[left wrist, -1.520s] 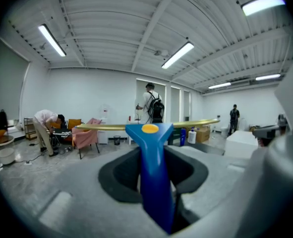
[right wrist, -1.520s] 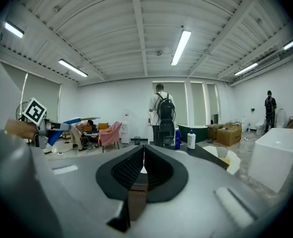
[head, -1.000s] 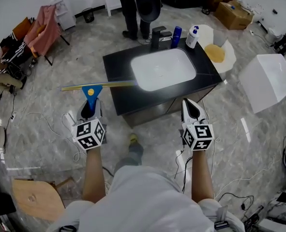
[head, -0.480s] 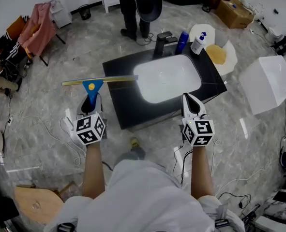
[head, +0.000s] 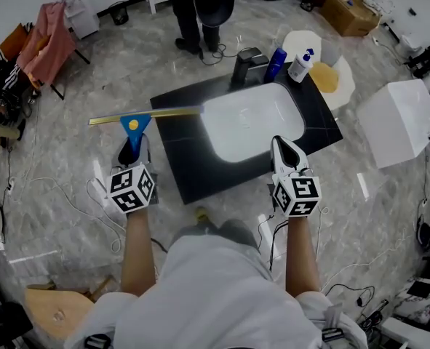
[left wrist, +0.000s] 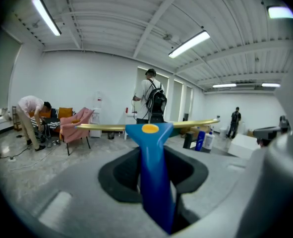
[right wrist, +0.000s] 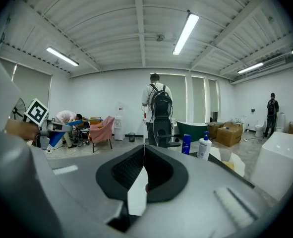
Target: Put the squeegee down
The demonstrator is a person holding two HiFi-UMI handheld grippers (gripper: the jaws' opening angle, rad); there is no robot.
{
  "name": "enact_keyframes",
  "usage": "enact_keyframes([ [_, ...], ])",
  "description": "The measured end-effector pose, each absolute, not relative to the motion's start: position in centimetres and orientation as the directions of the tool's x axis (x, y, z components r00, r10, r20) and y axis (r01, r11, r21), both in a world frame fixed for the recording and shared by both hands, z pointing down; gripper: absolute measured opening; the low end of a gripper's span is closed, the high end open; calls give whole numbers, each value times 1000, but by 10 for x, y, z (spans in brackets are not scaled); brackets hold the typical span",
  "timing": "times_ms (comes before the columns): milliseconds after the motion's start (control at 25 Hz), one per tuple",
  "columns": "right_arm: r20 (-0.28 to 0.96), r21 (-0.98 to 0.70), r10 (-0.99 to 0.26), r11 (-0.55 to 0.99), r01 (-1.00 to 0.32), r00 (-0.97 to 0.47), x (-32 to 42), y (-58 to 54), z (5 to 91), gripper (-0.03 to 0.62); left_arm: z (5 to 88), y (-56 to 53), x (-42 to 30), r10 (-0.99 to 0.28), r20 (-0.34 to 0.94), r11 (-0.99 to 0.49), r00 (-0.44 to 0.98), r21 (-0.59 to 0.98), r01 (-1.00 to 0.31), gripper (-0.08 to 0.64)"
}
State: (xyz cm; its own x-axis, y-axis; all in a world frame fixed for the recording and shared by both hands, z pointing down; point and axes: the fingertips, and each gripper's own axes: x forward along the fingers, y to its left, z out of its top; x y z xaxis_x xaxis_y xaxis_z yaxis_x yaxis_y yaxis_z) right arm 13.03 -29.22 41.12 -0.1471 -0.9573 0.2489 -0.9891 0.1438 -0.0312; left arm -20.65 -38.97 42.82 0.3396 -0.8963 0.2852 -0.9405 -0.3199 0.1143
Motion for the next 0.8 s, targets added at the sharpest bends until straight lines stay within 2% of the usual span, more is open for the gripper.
enact_keyframes([
  [800,242,-56,-943,221,-974,-228,156,-370,419,5,435,-444,-173,-907,303,-268,293,121,-956,129],
])
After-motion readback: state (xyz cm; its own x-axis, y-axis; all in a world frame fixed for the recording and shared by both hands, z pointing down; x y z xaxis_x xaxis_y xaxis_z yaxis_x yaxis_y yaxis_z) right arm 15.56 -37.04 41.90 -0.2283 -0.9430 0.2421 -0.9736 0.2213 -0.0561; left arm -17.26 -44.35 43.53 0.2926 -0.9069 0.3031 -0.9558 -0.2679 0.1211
